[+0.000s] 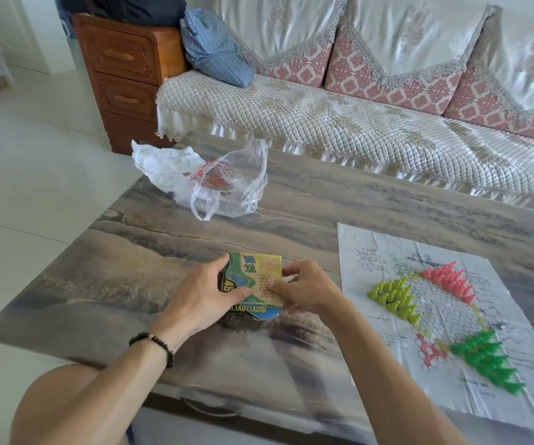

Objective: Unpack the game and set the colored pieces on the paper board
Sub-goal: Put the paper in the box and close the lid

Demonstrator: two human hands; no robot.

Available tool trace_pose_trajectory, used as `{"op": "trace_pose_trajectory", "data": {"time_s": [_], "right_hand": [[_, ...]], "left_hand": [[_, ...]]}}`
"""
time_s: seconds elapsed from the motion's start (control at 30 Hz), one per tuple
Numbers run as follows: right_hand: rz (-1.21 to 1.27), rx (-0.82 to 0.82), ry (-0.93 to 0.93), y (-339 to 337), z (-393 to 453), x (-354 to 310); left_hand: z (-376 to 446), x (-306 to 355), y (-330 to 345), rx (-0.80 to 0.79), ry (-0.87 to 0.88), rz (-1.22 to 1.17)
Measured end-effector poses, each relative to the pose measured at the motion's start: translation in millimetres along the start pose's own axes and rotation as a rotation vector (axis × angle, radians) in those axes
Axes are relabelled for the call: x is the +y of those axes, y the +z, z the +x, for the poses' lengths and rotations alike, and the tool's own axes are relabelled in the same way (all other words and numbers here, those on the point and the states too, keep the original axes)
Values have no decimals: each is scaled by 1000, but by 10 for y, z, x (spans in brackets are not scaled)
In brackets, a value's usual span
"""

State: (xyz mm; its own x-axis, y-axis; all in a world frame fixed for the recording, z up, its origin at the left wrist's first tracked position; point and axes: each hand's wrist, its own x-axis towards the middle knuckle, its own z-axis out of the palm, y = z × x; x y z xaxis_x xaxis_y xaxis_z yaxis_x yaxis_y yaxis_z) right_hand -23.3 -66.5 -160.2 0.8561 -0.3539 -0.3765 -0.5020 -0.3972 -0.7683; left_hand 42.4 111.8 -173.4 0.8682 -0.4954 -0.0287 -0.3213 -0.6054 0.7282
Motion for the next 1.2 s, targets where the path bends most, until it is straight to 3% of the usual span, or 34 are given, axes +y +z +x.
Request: {"op": "trace_pose_trajectory", "data": {"time_s": [0.2, 0.43, 0.53, 0.67, 0.77, 0.97, 1.2], "right_hand": [[-5, 4, -51, 22, -31, 10], [375, -53, 76, 71, -46, 50], [276, 43, 57, 107, 23, 0], [-6, 182, 30, 169, 147, 1], [59, 155, 109, 139, 130, -3], [438, 28, 243, 81, 56, 25], [252, -53, 241, 35, -1, 68]], "left_hand": [[-33, -14, -6, -42, -3, -20], [-10, -156, 7, -37, -48, -128], [37, -151, 23, -15, -58, -163], [69, -86, 59, 6, -15, -11], [96, -127, 51, 7, -9, 49], [172, -182, 23, -48, -36, 78], [122, -109, 47, -59, -29, 123]]}}
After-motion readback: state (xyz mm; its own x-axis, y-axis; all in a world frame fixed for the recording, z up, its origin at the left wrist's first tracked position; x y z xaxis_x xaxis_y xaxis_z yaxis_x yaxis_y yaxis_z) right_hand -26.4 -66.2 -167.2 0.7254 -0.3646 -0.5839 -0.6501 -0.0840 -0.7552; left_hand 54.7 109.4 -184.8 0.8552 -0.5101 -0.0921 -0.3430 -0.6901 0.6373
